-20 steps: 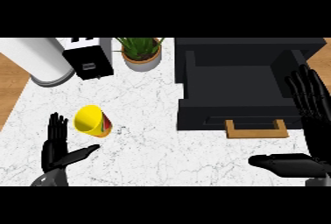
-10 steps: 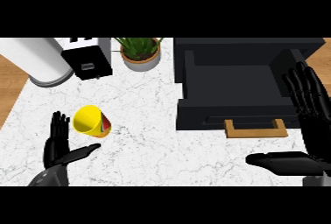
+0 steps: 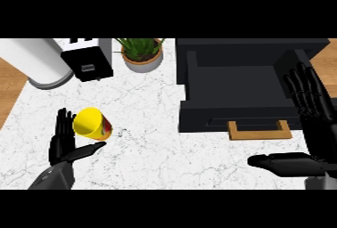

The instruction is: Pick up the cup, place it into the drawer and close the drawer

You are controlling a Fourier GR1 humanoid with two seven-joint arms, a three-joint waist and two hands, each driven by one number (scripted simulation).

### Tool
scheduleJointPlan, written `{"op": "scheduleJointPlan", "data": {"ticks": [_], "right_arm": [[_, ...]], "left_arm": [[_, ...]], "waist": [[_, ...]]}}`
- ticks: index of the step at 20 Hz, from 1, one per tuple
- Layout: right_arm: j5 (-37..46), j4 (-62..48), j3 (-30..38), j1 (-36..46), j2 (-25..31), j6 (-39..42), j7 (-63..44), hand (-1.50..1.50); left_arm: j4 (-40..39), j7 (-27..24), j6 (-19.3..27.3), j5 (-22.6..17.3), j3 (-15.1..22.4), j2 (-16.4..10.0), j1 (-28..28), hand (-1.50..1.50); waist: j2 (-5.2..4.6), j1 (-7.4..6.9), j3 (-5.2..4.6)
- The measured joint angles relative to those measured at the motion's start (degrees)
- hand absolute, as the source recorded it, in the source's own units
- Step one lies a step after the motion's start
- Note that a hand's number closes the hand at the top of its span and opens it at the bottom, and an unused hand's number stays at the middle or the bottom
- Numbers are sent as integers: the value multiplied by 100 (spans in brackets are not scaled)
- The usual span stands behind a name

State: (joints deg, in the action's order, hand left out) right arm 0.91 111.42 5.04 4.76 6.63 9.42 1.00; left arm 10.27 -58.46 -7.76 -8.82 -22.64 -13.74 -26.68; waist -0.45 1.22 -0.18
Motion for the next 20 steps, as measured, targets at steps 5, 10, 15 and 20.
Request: {"op": "scheduleJointPlan", "data": {"ticks": [5,10,15,20], "right_arm": [[-49,112,-11,63,16,13,-178,-150],[-129,-32,82,102,37,47,-93,-150],[-157,3,84,70,65,86,-158,-150],[-205,-85,211,51,163,157,-75,-150]], "left_arm": [[35,-2,-192,22,50,70,-18,-150],[114,54,-444,-37,38,184,-110,150],[215,222,-807,-69,90,252,-218,150],[364,268,-1117,-176,63,303,-169,150]], "waist": [[-3,7,0],[-11,19,-3],[-6,17,-1],[-7,6,-1]]}}
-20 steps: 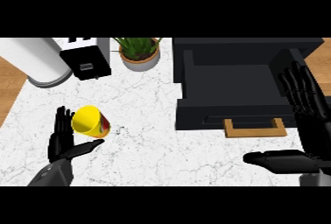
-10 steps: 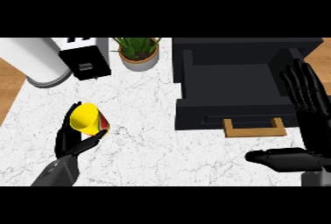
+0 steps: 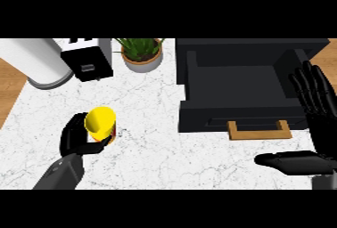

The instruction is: Pick up the cup, place it into the drawer and close the drawer

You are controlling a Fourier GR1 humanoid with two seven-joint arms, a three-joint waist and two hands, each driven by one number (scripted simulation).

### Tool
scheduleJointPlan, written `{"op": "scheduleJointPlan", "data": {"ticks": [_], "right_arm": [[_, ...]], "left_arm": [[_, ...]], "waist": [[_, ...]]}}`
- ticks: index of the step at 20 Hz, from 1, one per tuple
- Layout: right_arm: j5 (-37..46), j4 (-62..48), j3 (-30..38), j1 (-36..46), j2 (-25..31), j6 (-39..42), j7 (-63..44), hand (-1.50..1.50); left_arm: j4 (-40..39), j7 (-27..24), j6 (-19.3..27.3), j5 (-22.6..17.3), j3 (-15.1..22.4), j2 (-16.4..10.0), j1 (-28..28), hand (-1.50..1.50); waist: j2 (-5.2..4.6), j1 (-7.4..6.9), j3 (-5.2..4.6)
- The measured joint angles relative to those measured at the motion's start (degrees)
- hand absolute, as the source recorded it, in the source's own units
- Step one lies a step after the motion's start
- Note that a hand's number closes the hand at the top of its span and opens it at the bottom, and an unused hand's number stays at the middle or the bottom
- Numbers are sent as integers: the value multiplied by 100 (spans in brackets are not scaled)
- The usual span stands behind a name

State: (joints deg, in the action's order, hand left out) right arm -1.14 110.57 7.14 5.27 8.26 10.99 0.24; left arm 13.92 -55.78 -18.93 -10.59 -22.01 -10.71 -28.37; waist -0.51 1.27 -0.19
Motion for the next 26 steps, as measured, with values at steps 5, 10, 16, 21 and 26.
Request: {"op": "scheduleJointPlan", "data": {"ticks": [5,10,16,21,26], "right_arm": [[95,31,-67,-115,-59,-28,70,-150],[144,-38,-81,44,-92,-99,47,-150],[7,-21,72,-134,18,36,133,-150],[-14,64,126,-204,18,5,34,-150],[-1,-30,205,-220,17,-18,153,-150]], "left_arm": [[104,8,-176,-36,4,-99,162,150],[317,-108,-112,-6,46,-87,143,150],[780,-132,-84,-43,103,-62,-30,150],[1360,78,-123,13,373,59,-210,150],[2318,547,207,43,690,344,-517,150]], "waist": [[1,-5,0],[4,-19,1],[29,-30,7],[60,-91,17],[84,-157,25]]}}
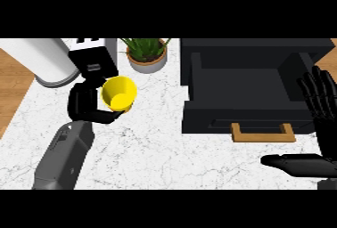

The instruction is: Pick up the cup, place it into the drawer and close the drawer

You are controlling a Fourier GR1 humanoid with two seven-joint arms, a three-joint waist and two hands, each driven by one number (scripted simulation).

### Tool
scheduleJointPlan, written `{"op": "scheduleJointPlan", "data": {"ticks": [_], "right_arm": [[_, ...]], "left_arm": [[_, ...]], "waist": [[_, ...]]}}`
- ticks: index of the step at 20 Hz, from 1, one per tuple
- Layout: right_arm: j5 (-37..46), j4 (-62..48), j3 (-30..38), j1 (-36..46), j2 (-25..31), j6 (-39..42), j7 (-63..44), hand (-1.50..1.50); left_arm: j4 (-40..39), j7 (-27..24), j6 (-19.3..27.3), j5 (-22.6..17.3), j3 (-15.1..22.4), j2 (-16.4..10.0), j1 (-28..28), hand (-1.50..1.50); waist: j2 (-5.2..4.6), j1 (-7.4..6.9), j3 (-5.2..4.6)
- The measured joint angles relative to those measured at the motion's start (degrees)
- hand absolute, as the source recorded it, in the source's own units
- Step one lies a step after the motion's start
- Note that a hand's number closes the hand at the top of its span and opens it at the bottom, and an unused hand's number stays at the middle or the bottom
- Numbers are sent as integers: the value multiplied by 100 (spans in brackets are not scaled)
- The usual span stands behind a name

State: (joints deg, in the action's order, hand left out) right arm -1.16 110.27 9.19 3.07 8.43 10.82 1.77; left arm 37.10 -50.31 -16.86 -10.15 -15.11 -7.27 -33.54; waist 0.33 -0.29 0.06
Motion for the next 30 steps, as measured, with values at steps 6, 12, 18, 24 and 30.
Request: {"op": "scheduleJointPlan", "data": {"ticks": [6,12,18,24,30], "right_arm": [[-31,-25,68,4,62,48,-6,-150],[-121,-17,107,6,101,125,-38,-150],[-126,-269,190,123,154,168,120,-150],[-241,-181,254,-1,194,298,195,-150],[-204,-94,197,15,172,279,89,-150]], "left_arm": [[1307,1021,491,30,421,335,-290,150],[1975,2071,1158,158,824,606,-954,150],[2040,2936,2023,139,1362,698,-1805,150],[1390,3200,2703,-244,1833,720,-2520,150],[439,3274,3109,-790,2158,725,-3274,150]], "waist": [[3,-12,1],[-12,40,-1],[-28,82,-2],[-44,147,-4],[-63,229,-4]]}}
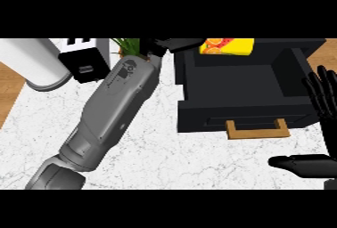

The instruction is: Pick up the cup, place it into the drawer and close the drawer

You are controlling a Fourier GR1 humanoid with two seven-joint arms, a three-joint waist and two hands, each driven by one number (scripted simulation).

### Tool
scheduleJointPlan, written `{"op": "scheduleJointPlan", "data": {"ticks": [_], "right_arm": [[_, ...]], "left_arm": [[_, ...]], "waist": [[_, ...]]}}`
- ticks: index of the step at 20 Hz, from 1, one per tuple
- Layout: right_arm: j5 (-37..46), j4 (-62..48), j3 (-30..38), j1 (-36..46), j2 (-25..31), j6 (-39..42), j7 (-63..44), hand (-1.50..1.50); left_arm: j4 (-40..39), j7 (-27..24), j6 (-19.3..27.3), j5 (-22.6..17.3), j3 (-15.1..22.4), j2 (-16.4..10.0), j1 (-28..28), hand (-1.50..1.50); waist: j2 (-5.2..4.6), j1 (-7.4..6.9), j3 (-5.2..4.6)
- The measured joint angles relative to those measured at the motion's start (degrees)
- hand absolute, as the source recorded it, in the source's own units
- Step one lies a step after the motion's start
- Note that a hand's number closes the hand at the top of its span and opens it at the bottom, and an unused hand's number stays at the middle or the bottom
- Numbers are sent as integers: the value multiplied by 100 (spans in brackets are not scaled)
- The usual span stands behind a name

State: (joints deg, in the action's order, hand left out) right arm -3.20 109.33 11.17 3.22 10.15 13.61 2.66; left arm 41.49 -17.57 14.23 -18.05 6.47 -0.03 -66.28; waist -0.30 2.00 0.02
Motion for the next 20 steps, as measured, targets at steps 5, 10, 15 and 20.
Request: {"op": "scheduleJointPlan", "data": {"ticks": [5,10,15,20], "right_arm": [[-33,-152,50,150,47,34,56,-150],[-134,-107,73,174,72,91,3,-150],[-32,-169,-22,275,27,42,9,-150],[-11,-177,-82,346,14,47,-21,-150]], "left_arm": [[-659,-210,258,-454,491,2,-291,150],[-1093,-326,431,-954,1025,3,-465,150],[-1456,-225,689,-1178,1595,3,-607,150],[-1652,-68,779,-1298,2191,2,-622,-150]], "waist": [[-13,39,1],[-28,117,2],[-40,169,3],[-61,246,5]]}}
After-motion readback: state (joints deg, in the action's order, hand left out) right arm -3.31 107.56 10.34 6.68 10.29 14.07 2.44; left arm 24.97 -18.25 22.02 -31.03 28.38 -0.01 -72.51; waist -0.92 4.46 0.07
